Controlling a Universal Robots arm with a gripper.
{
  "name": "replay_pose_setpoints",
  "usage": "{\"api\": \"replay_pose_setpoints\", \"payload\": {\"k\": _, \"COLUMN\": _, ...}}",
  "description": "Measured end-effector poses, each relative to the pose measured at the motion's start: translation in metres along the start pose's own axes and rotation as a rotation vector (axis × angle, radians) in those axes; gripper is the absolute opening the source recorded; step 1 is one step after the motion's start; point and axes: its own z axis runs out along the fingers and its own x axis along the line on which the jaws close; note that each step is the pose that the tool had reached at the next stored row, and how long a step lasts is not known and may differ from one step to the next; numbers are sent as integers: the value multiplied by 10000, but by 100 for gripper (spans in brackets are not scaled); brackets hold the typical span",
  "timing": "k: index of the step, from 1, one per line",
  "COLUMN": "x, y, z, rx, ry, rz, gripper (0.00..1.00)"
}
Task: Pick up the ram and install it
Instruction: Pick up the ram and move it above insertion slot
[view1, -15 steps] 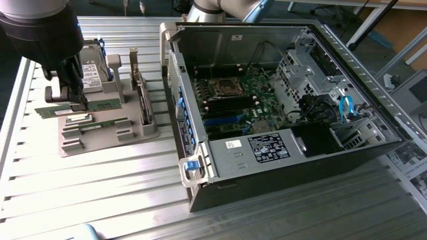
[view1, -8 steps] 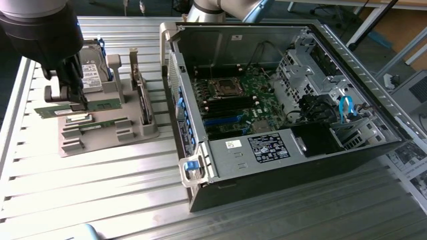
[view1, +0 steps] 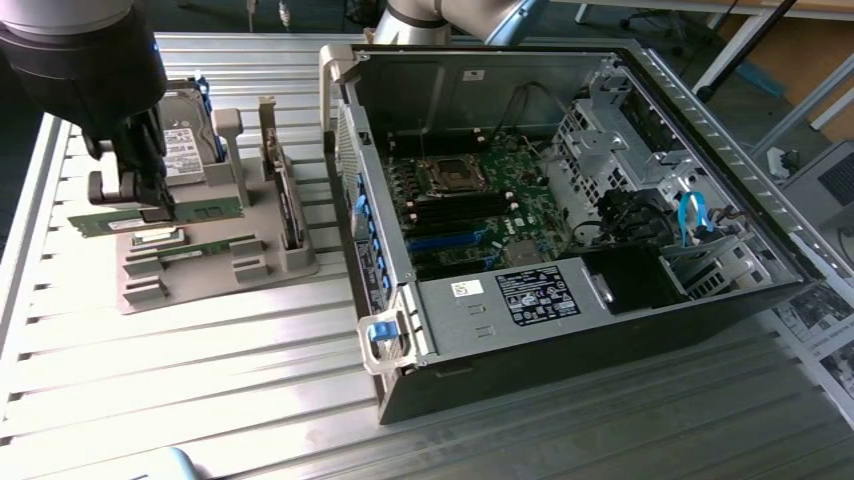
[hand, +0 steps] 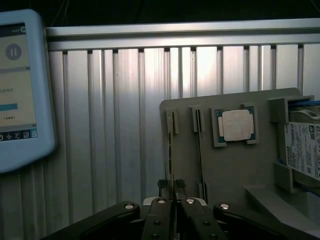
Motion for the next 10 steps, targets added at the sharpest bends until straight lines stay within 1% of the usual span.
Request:
{"api": "replay_pose_setpoints", "payload": {"k": 6, "x": 1, "y": 0, "z": -17, "rx": 0, "ry": 25, "rz": 1, "gripper": 14}}
{"api": "replay_pose_setpoints", "payload": {"k": 10, "x": 1, "y": 0, "z": -27, "rx": 2, "ry": 31, "rz": 6, "gripper": 14}}
